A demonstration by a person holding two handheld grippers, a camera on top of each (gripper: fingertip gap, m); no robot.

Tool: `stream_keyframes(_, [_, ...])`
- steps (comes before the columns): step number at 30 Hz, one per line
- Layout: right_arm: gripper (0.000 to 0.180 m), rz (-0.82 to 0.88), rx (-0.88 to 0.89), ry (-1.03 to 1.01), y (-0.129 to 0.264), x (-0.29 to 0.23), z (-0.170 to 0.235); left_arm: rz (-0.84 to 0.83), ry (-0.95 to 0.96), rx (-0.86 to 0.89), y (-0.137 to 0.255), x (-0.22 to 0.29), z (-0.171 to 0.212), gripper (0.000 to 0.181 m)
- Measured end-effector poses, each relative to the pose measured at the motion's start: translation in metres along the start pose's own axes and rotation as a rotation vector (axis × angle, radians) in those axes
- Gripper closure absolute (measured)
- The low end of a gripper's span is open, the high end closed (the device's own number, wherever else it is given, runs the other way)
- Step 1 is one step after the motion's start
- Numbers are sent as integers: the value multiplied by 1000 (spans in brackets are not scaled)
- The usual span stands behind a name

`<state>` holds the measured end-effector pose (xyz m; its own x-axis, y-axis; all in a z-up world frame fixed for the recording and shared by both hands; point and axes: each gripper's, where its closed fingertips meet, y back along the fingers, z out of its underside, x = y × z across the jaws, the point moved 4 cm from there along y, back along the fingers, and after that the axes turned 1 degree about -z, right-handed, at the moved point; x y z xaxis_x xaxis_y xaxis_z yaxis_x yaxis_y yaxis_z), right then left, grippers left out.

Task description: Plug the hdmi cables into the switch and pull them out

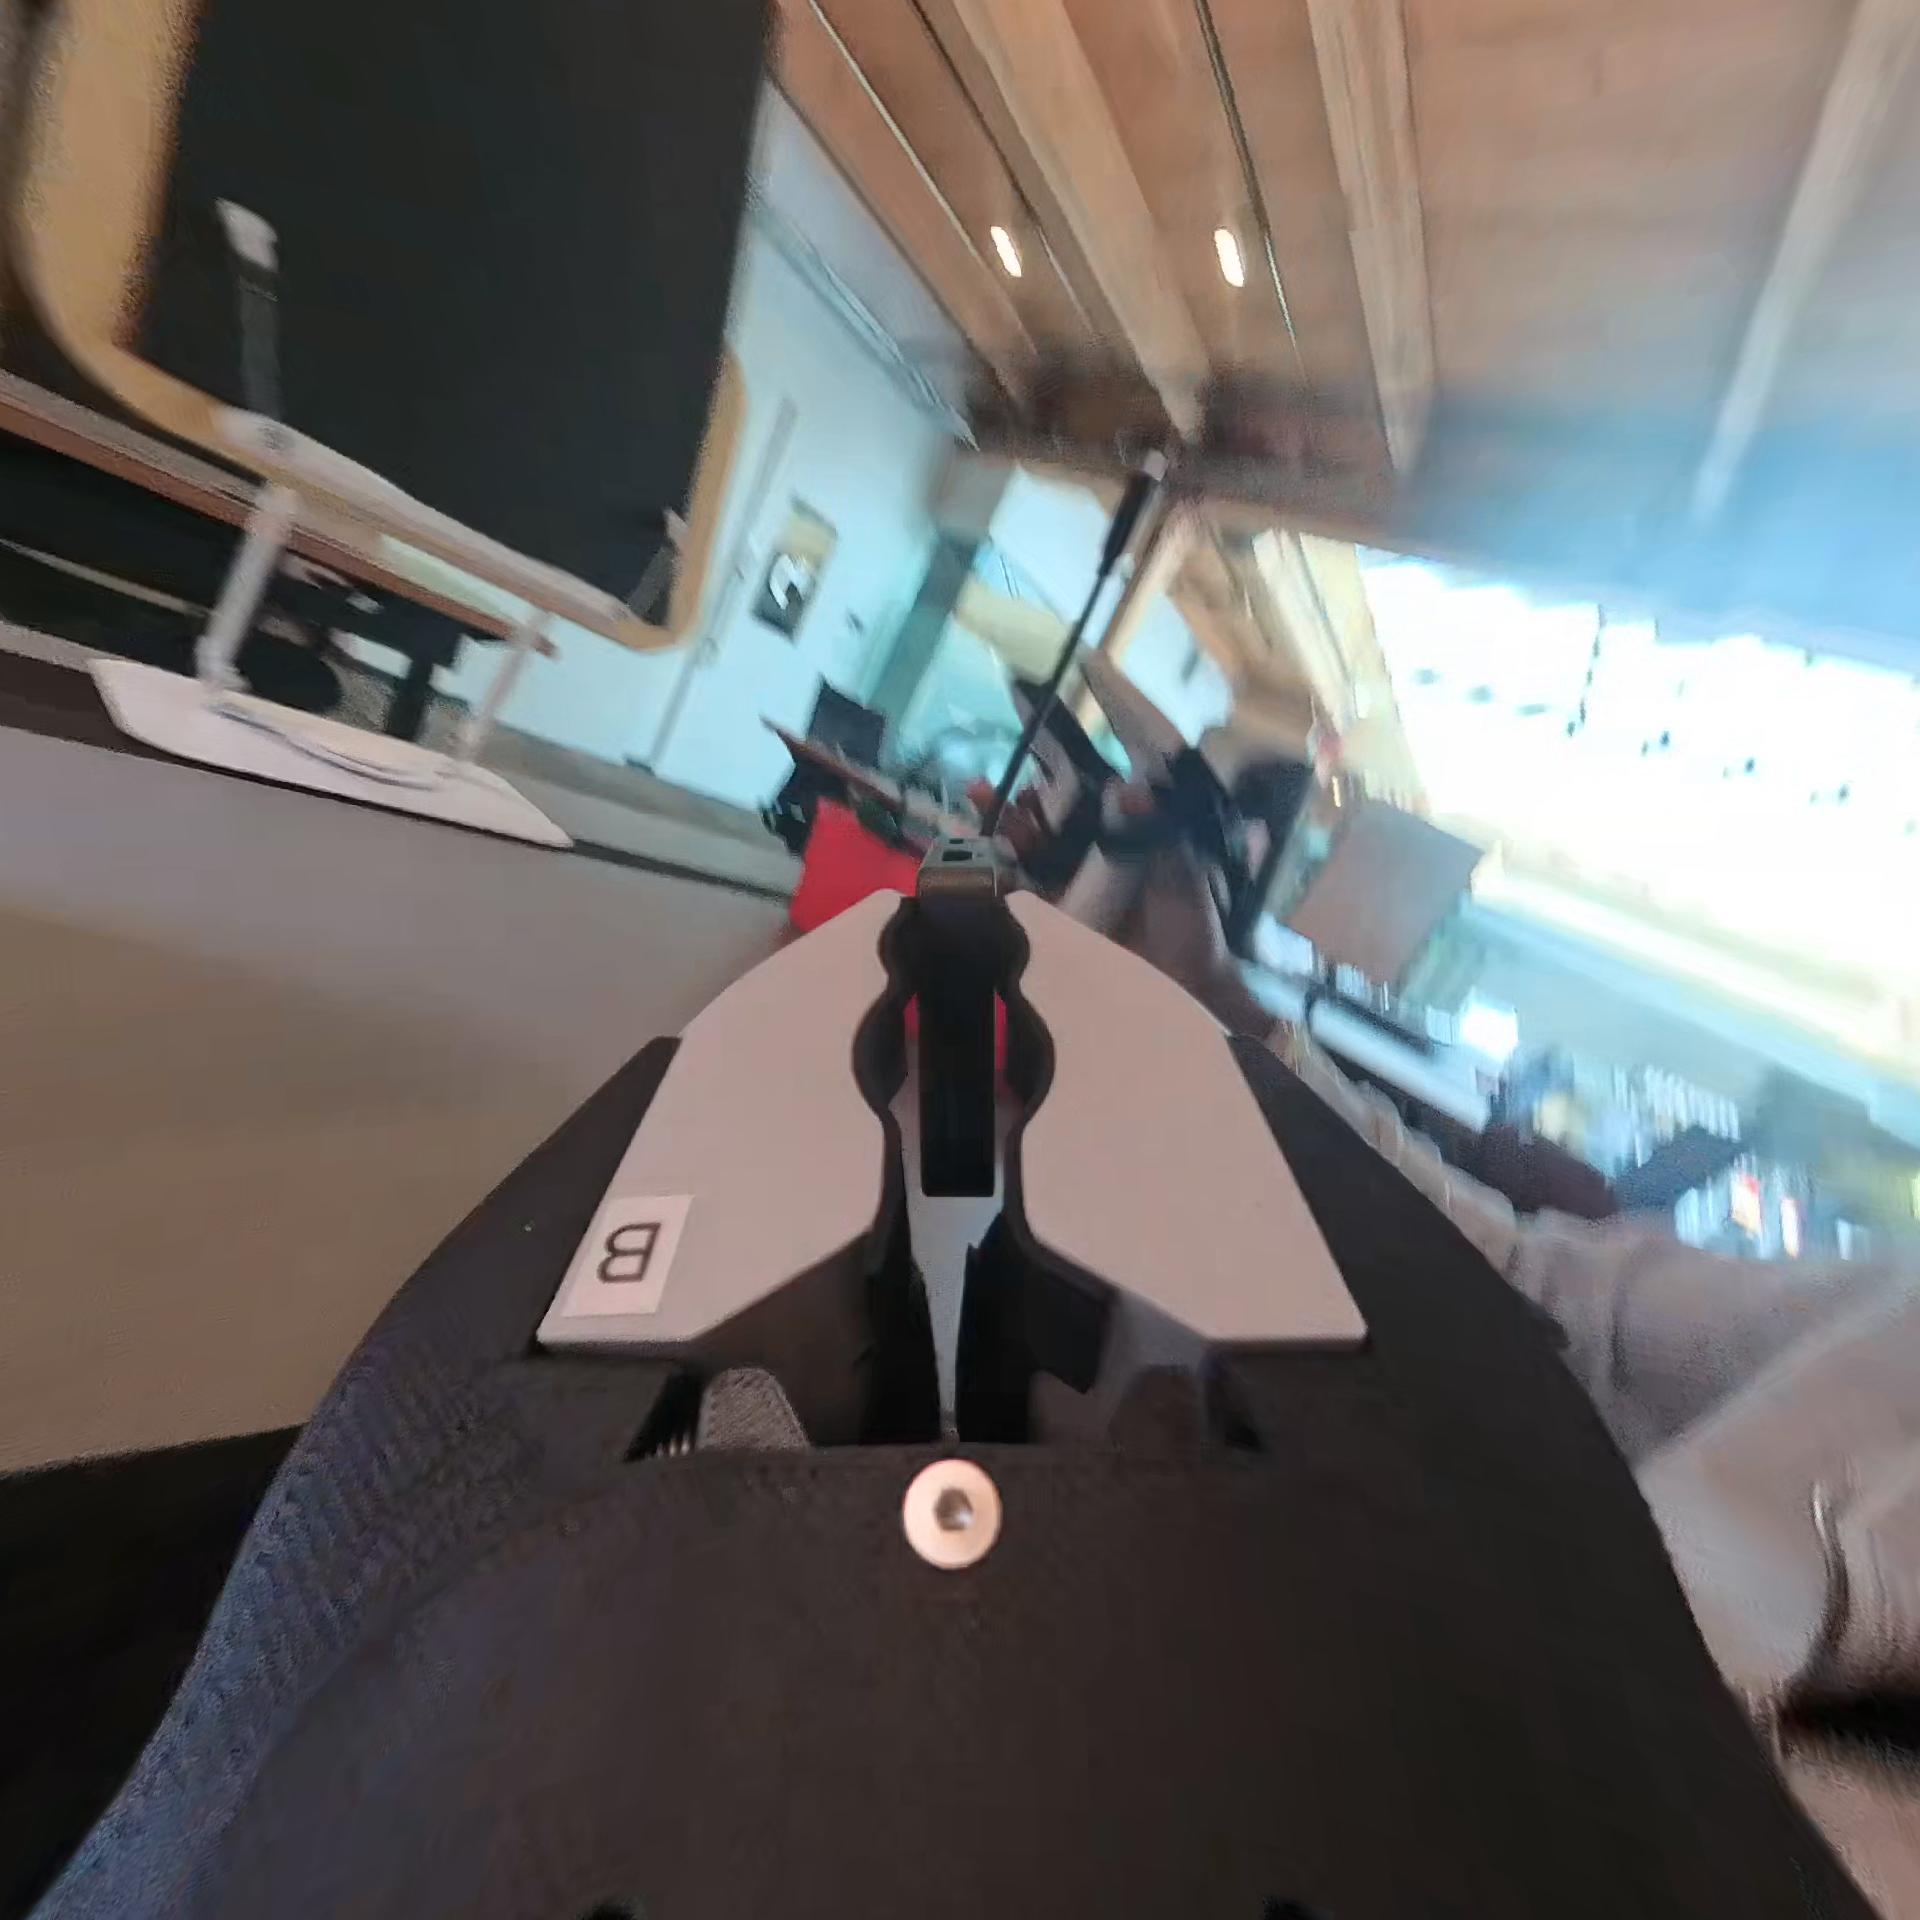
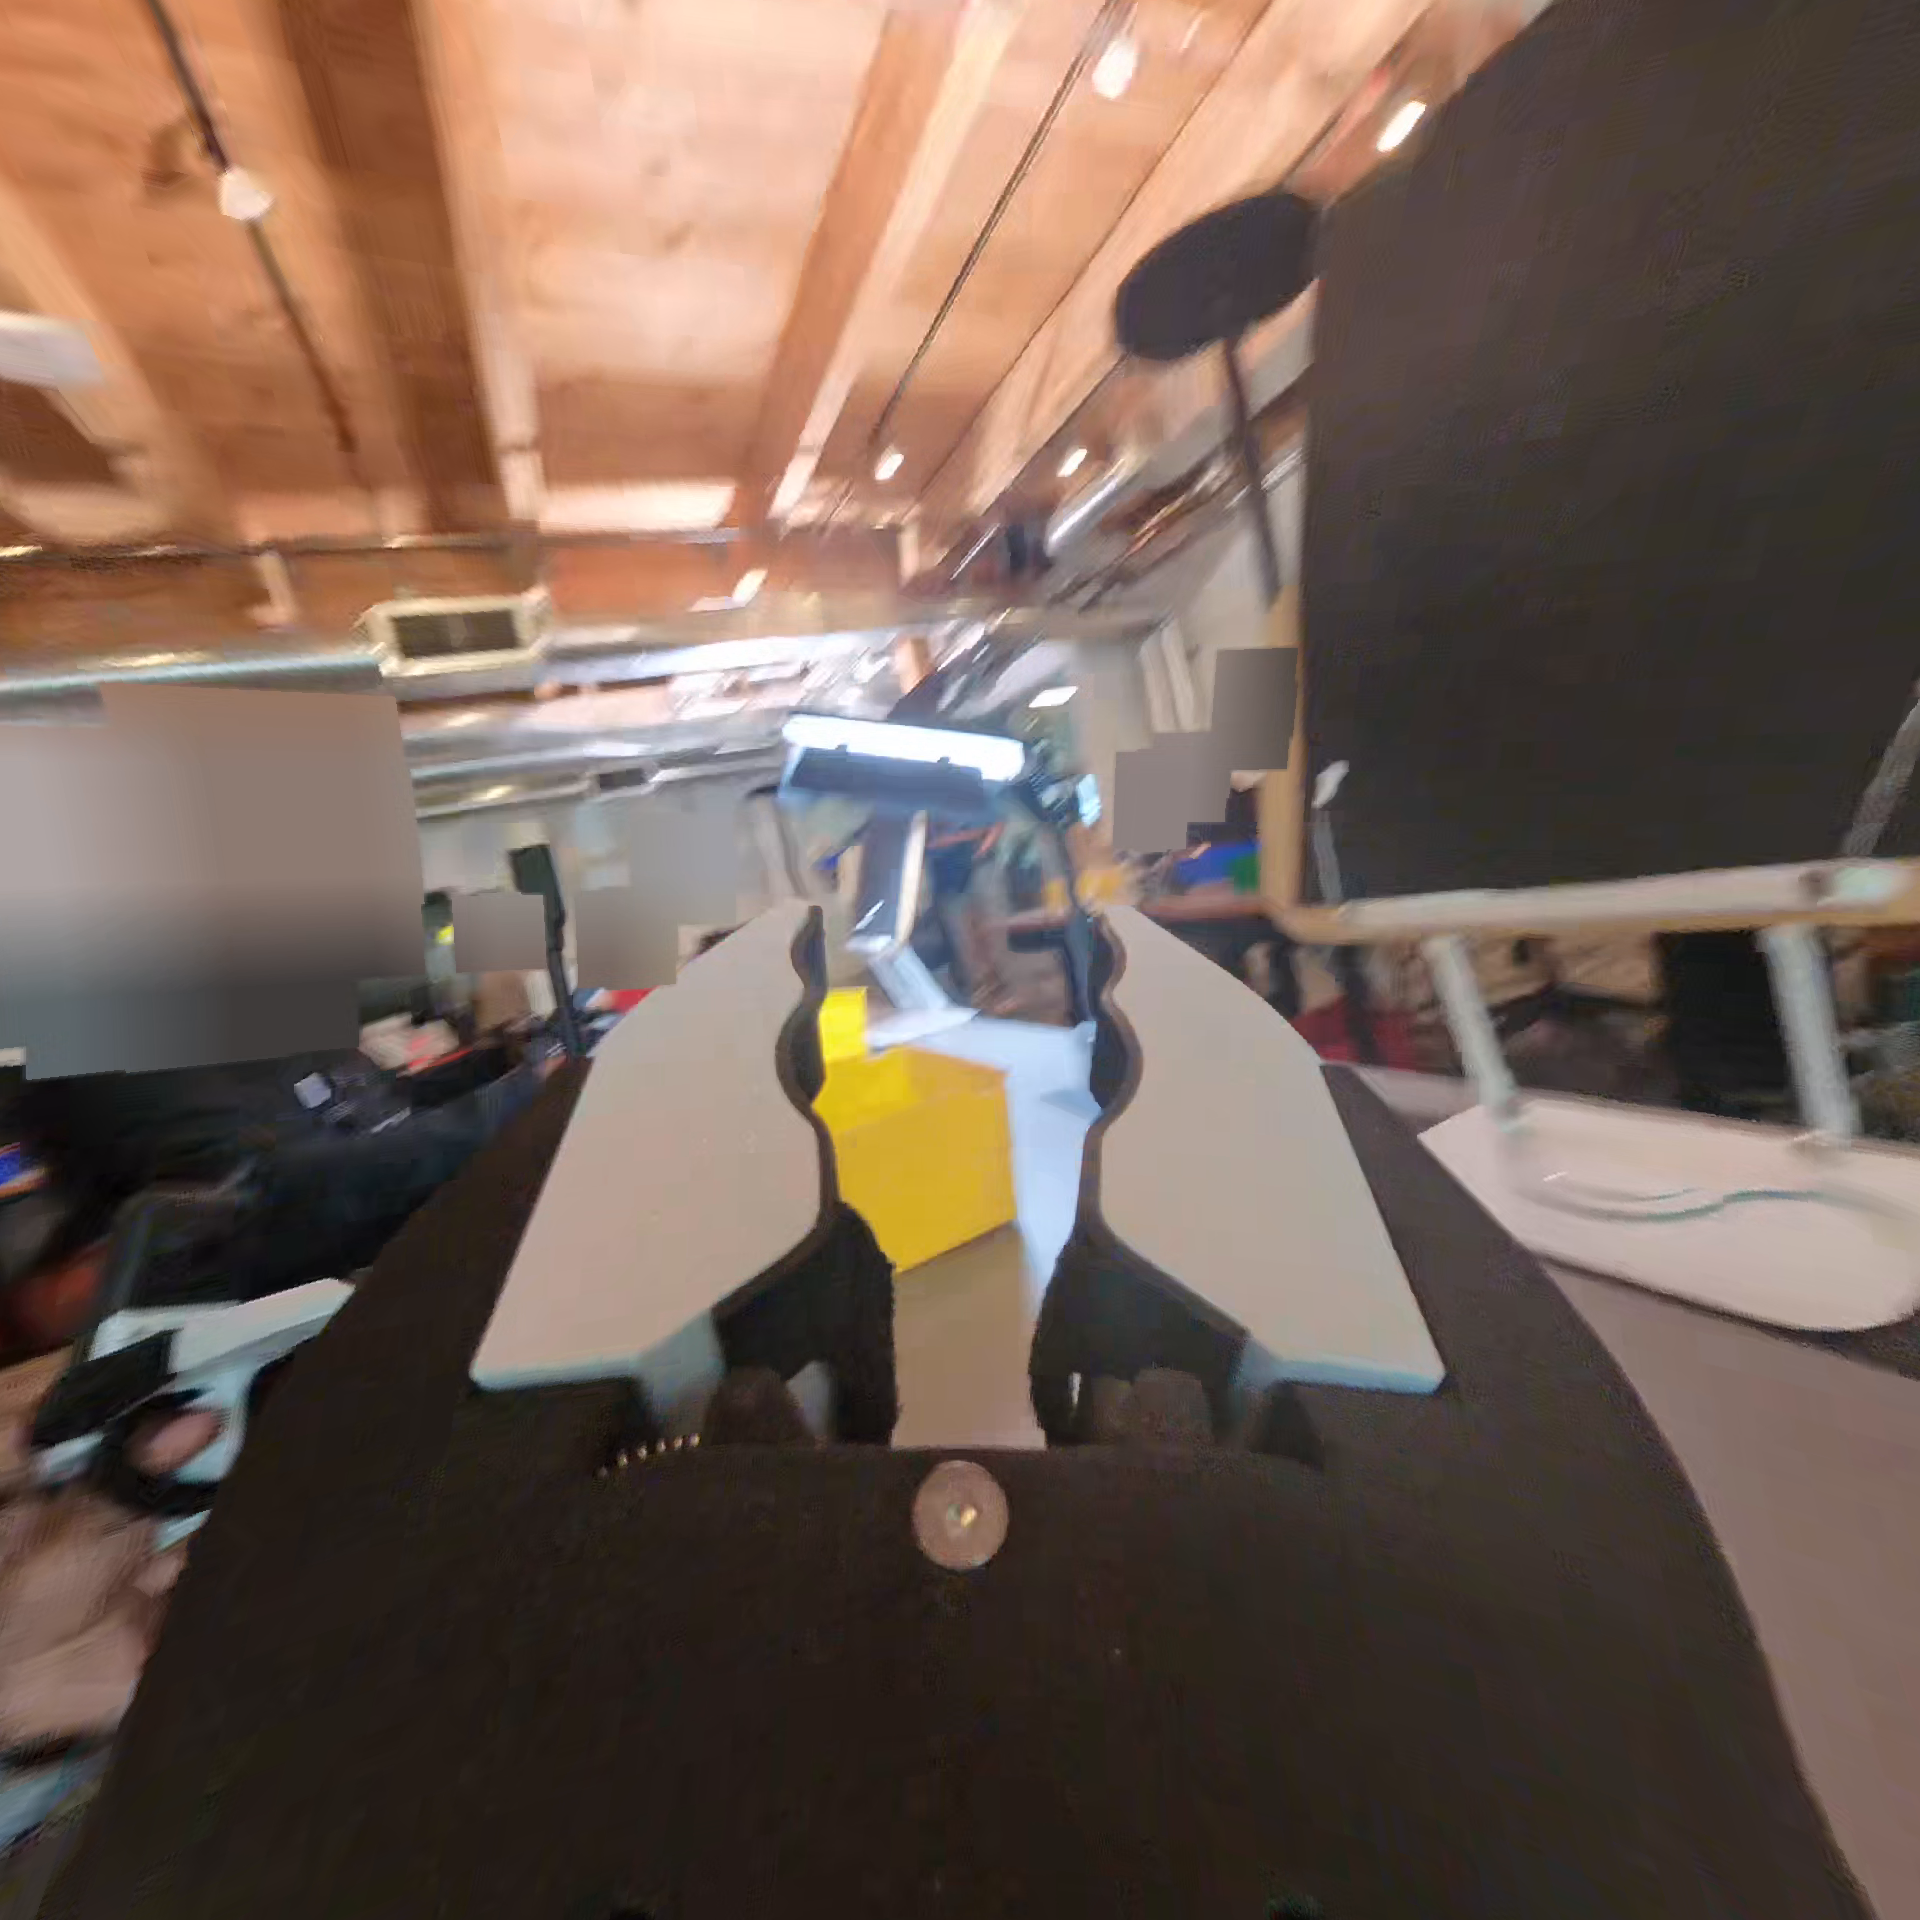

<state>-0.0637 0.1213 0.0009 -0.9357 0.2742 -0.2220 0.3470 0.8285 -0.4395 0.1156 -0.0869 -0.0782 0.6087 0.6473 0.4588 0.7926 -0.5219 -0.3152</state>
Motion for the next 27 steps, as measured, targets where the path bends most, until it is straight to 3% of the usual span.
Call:
stream_keyframes(2, [126, 36, 12, 100, 3, 1, -3, -79, 81, 142, 6, -11, -11, 168])
stream_keyframes(7, [104, -176, -297, 405, -16, -66, 56, -198, 113, 322, 4, -10, -14, 168])
stream_keyframes(11, [99, -282, -661, 417, -13, -113, 122, -253, 120, 327, -7, -4, 5, 168])
stream_keyframes(13, [99, -296, -764, 417, -11, -127, 139, -260, 105, 328, -11, 1, 12, 168])
stream_keyframes(20, [105, -215, -717, 401, -12, -133, 137, -255, -157, 268, -31, 28, 33, 168])
stream_keyframes(27, [100, -181, -762, 440, -10, -128, 148, -276, -54, 257, -31, 20, 42, 167])
